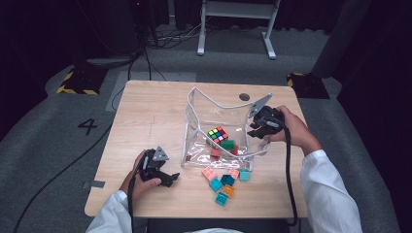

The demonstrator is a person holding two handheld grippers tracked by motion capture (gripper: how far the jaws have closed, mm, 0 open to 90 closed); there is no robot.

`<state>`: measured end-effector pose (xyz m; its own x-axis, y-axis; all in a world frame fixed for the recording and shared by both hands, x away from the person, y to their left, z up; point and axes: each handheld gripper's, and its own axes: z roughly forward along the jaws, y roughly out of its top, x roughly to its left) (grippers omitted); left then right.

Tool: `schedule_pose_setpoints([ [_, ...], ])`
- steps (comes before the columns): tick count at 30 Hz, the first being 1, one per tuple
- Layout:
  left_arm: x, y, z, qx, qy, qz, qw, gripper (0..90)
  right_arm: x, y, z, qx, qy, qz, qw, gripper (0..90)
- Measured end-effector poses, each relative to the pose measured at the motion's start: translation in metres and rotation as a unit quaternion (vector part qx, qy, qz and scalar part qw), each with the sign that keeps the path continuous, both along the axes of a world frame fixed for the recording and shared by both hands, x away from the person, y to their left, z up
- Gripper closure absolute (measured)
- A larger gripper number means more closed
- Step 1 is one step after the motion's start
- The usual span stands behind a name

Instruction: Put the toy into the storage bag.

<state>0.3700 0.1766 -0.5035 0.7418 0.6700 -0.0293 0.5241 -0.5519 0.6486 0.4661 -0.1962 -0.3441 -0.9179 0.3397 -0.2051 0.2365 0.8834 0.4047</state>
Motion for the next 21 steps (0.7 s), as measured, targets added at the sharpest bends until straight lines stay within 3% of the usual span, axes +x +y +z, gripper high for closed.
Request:
schedule_pose_setpoints([
  [8,0.0,0.0,0.0,0.0,0.0,0.0,1.0,0.3,-0.005,-0.004,0.004,0.034,-0.013,-0.001,0.9993,56.5],
  [9,0.0,0.0,0.0,0.0,0.0,0.0,1.0,0.3,-0.007,-0.007,0.006,0.048,-0.023,0.003,0.9986,51.4],
  [13,0.0,0.0,0.0,0.0,0.0,0.0,1.0,0.3,-0.013,-0.012,0.011,0.063,-0.039,-0.005,0.9972,46.0],
  [15,0.0,0.0,0.0,0.0,0.0,0.0,1.0,0.3,-0.019,-0.02,0.018,0.092,-0.05,-0.014,0.9944,41.2],
  [17,0.0,0.0,0.0,0.0,0.0,0.0,1.0,0.3,-0.019,-0.022,0.019,0.098,-0.055,-0.011,0.9936,39.6],
  [18,0.0,0.0,0.0,0.0,0.0,0.0,1.0,0.3,-0.025,-0.027,0.023,0.122,-0.059,-0.019,0.9907,38.1],
  [21,0.0,0.0,0.0,0.0,0.0,0.0,1.0,0.3,-0.027,-0.031,0.025,0.135,-0.067,-0.02,0.9884,35.6],
])
